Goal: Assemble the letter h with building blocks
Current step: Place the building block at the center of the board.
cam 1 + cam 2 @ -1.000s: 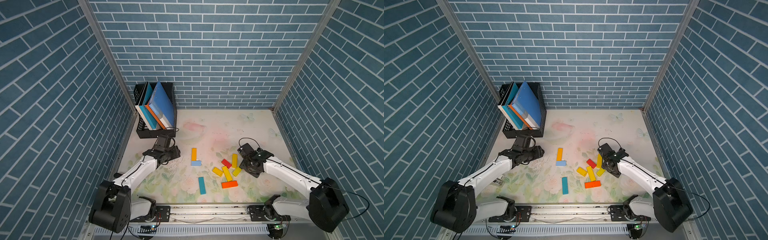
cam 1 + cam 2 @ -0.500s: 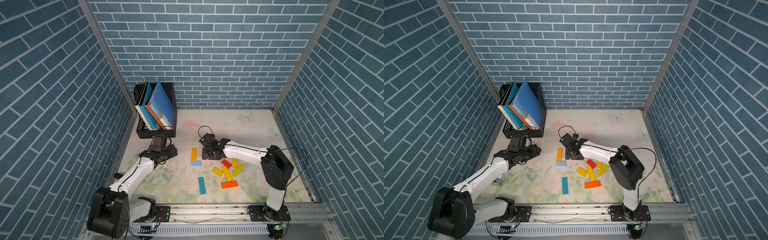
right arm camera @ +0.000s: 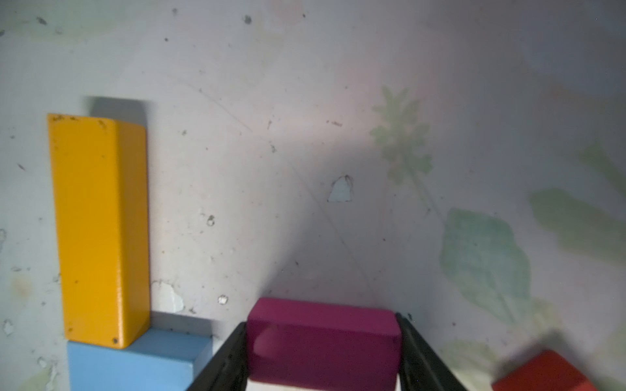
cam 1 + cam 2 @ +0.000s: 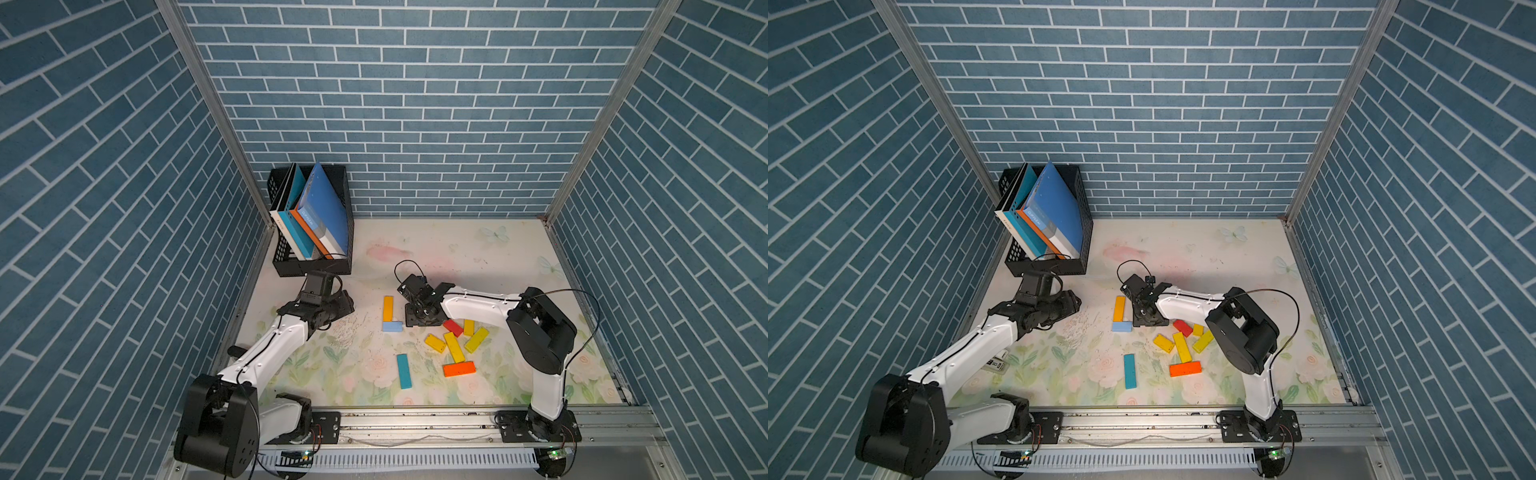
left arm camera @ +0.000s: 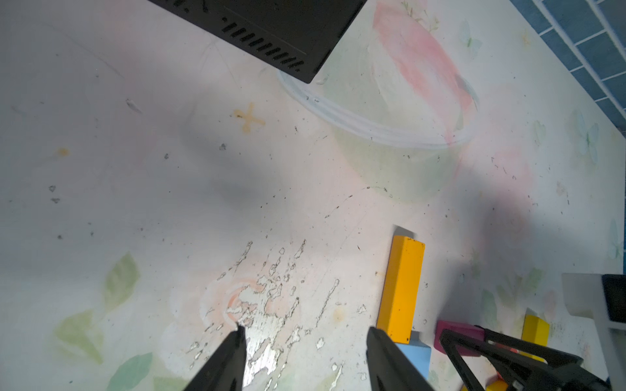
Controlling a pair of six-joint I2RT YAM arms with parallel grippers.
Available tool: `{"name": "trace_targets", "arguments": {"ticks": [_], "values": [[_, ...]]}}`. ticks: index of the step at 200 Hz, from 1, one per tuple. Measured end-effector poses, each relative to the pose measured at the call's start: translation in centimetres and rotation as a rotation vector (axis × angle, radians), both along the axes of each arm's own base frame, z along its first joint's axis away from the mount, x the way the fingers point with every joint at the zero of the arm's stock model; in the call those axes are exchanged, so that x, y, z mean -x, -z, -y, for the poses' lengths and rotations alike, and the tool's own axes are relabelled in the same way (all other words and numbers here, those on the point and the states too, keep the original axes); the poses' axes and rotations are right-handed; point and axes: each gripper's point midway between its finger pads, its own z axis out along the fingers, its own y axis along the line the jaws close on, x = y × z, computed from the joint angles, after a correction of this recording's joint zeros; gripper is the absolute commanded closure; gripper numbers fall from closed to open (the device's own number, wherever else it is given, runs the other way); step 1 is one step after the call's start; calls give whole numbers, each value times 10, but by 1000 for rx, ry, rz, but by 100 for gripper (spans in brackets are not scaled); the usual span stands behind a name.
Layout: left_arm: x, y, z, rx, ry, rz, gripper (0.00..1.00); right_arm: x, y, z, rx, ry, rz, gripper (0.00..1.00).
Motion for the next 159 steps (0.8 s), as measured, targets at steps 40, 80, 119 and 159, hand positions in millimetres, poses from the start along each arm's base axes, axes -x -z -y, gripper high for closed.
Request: {"name": "trace_targets", "arguments": {"ticks": [40, 80, 119, 159], "values": [[2, 3, 0, -1, 1, -6, 38, 5, 0, -6, -7, -23, 8, 58], [3, 6, 0, 0, 3, -12, 39, 10, 0, -7, -11, -32, 12, 55], [5, 12, 0, 0, 4, -26, 38, 14, 0, -1, -9, -32, 7, 54], [5, 12, 1, 3, 6, -23, 38, 16, 0, -1, -24, -15, 1, 32]]}}
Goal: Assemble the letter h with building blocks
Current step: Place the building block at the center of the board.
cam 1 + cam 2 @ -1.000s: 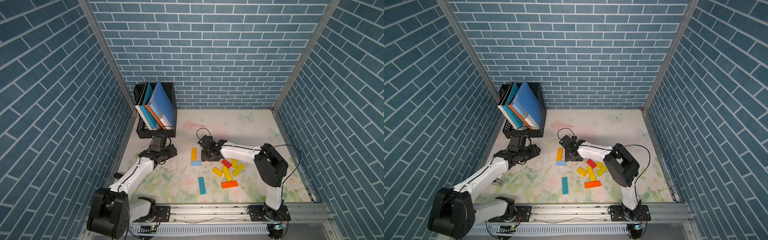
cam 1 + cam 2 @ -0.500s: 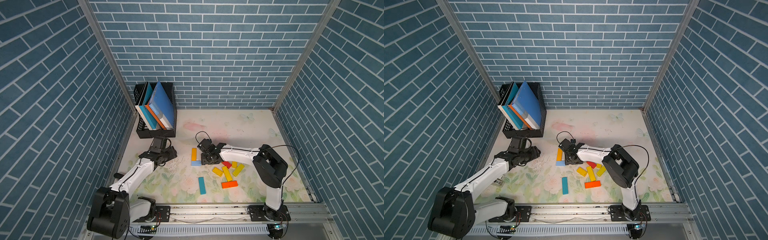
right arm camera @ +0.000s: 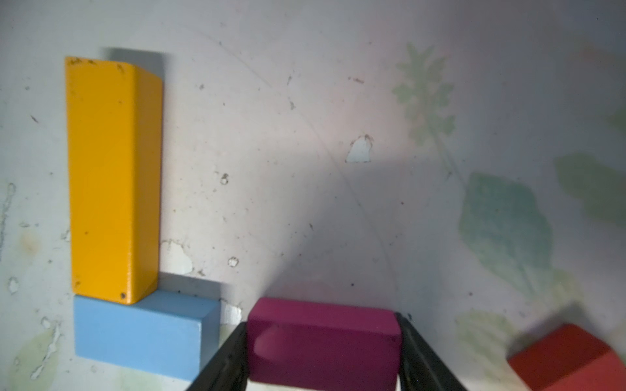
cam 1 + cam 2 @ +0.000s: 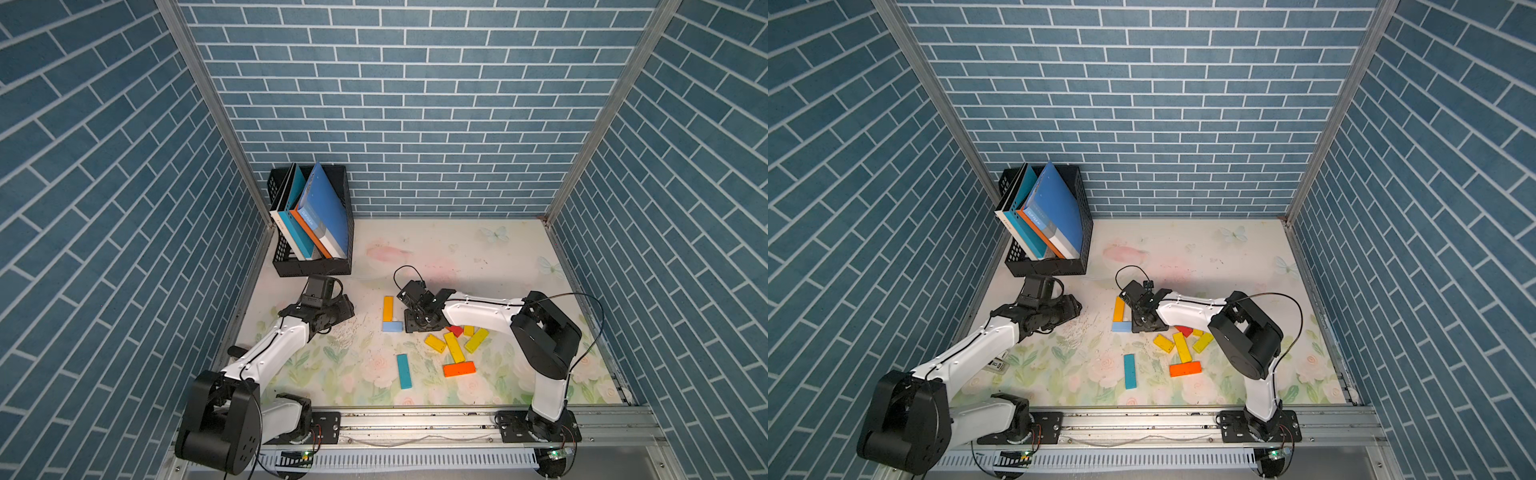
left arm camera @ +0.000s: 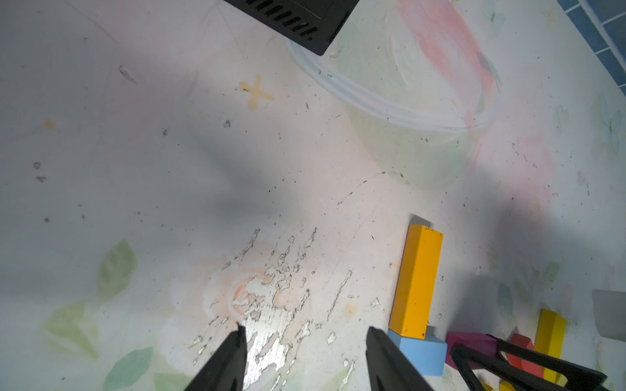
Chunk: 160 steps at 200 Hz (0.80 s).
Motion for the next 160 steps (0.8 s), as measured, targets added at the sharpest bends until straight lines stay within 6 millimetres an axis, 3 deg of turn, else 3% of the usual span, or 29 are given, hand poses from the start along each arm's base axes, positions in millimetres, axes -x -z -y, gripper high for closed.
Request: {"name": "trace_targets", "arguments": {"ticks": [10, 51, 95, 133, 160], "values": [[0, 0, 0, 0, 0, 0, 38, 1, 0, 1, -7, 8, -3, 24], [1, 4, 0, -2, 1, -10, 38, 2, -10, 6, -38, 47, -6, 12], [2, 9, 0, -2, 4, -22, 38, -7, -35, 2, -157, 105, 13, 11], [1, 10, 3, 5, 13, -21, 38, -14, -24, 22, -168, 202, -29, 14], [1, 10, 4, 7, 21, -22, 38, -16, -20, 19, -193, 218, -48, 15]]}}
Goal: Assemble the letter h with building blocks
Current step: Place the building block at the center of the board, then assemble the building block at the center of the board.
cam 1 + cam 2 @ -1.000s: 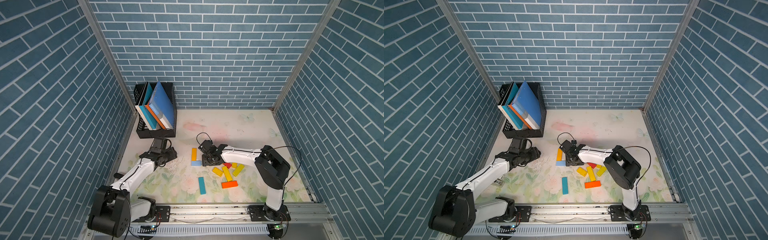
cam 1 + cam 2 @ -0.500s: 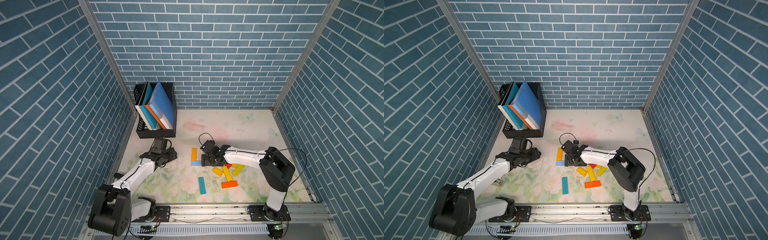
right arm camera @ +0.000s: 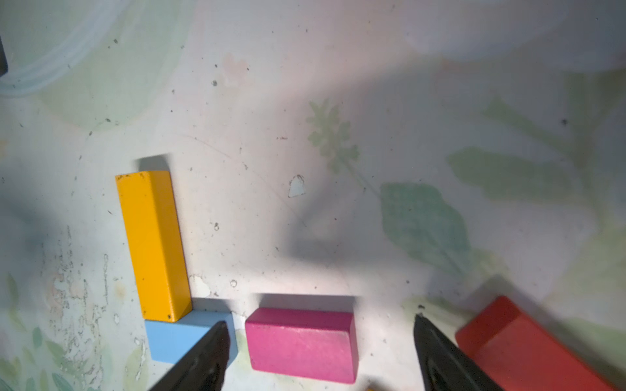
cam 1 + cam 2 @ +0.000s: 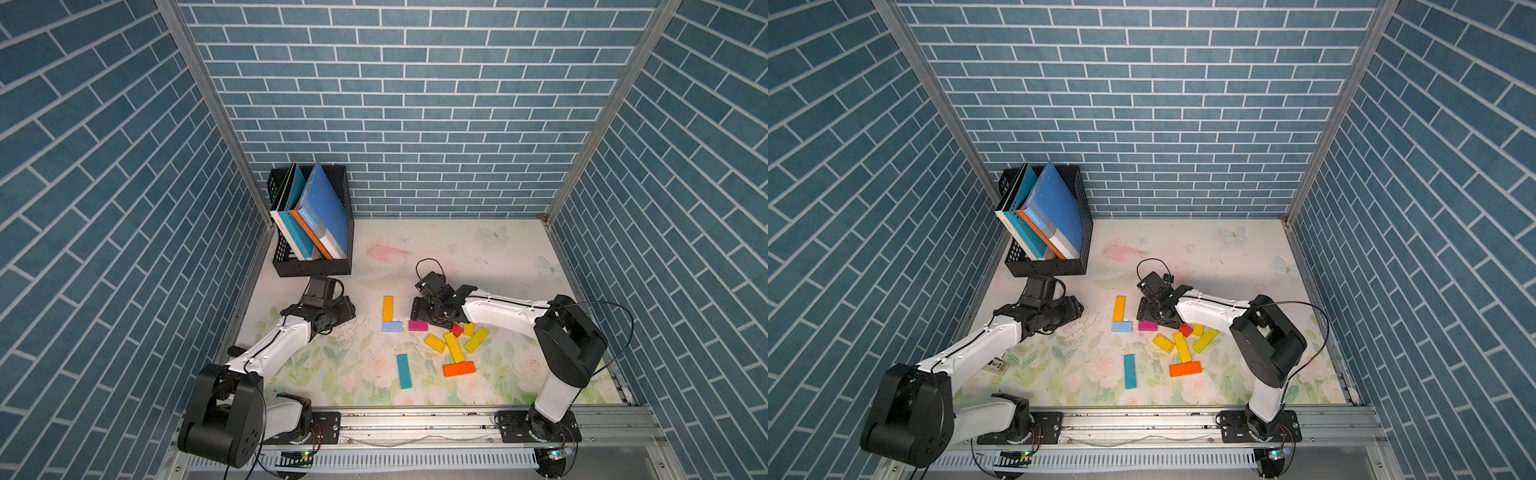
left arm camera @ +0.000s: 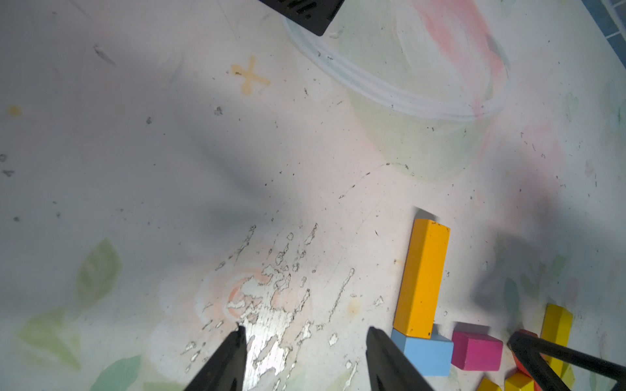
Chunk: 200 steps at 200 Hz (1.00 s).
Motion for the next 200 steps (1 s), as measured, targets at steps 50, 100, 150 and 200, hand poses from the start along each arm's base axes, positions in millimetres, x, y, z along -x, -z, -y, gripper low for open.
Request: {"name": "trace_targets", "arguments": {"ticks": [50, 100, 150, 200], "values": [[5, 14, 12, -10, 41, -43, 39, 8, 9, -14, -33, -22, -35, 17], [8, 14, 19, -5, 56, -46, 39, 13, 7, -23, -58, -32, -39, 19], [9, 17, 26, -4, 78, -51, 39, 17, 6, -30, -75, -40, -41, 20], [14, 26, 35, -10, 109, -78, 39, 20, 8, -34, -84, -43, -49, 20]]}}
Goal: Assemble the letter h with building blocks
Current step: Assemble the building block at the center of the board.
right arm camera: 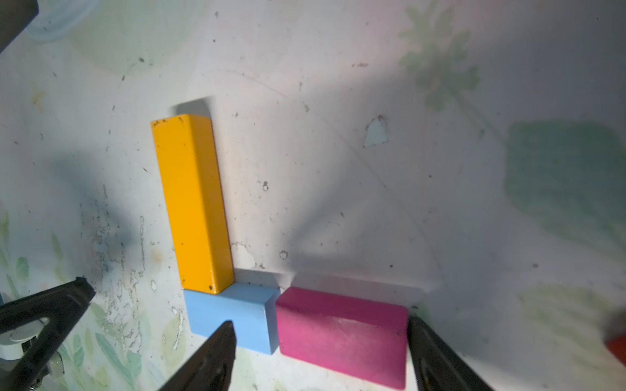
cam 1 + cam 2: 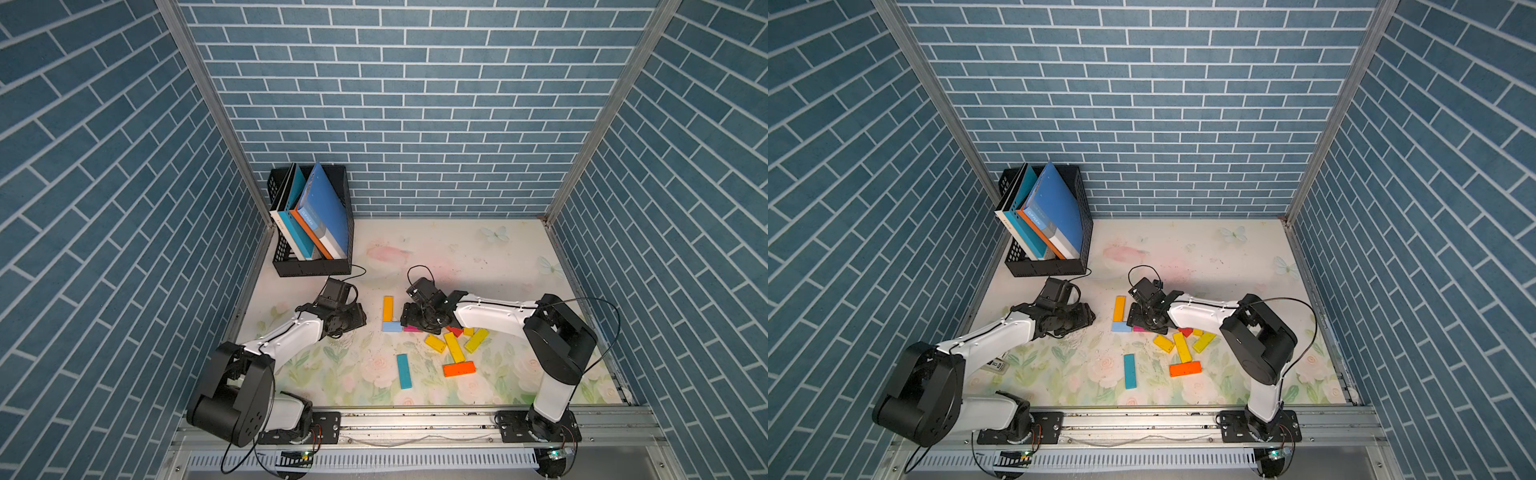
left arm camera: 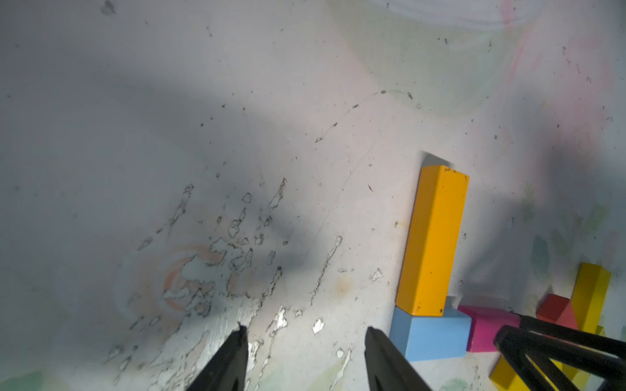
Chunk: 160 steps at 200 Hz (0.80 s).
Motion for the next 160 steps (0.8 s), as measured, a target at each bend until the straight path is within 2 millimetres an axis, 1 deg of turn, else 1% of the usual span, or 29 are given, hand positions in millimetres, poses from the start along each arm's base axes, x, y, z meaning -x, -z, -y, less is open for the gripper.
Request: {"name": "trace_targets", "arguments": {"ticks": [49, 100, 125, 160], "values": [[0, 0, 1, 0, 2, 2, 39, 1, 1, -4, -16, 8, -7, 21], [0, 0, 2, 0, 5, 2, 40, 0, 1, -4, -13, 10, -3, 21], [1, 0, 3, 0, 9, 2, 40, -2, 2, 0, 6, 19, 4, 21], [3, -3, 4, -13, 17, 12, 39, -7, -7, 8, 63, 11, 39, 20]]}}
